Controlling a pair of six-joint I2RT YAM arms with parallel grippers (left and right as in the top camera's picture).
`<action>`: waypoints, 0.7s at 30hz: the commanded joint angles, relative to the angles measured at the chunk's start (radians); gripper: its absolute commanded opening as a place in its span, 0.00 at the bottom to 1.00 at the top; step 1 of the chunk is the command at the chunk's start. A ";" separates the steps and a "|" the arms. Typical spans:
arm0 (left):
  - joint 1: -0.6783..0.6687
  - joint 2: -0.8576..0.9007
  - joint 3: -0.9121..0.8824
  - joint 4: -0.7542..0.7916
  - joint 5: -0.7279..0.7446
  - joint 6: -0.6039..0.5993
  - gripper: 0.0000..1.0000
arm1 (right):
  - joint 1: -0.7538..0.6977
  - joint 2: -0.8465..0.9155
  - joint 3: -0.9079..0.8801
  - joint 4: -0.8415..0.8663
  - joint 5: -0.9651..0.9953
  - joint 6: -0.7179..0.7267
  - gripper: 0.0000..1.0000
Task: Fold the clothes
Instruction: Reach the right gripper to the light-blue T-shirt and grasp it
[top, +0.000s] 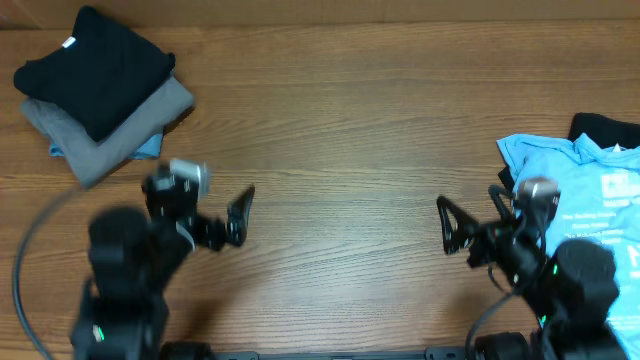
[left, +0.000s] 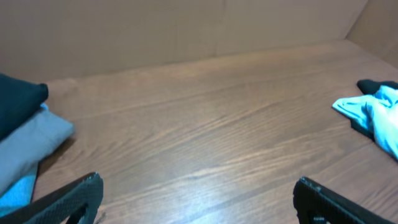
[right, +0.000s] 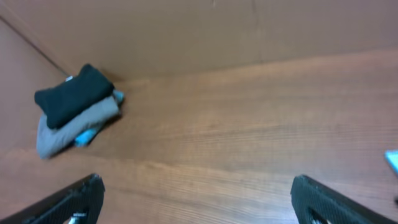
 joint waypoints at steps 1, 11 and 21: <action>0.005 0.214 0.252 -0.141 0.007 0.007 1.00 | -0.006 0.197 0.210 -0.119 -0.006 0.004 1.00; 0.005 0.616 0.680 -0.471 0.119 0.002 1.00 | -0.006 0.703 0.605 -0.393 -0.029 -0.008 1.00; 0.005 0.679 0.680 -0.504 0.138 0.003 1.00 | -0.141 0.891 0.615 -0.279 0.043 0.093 1.00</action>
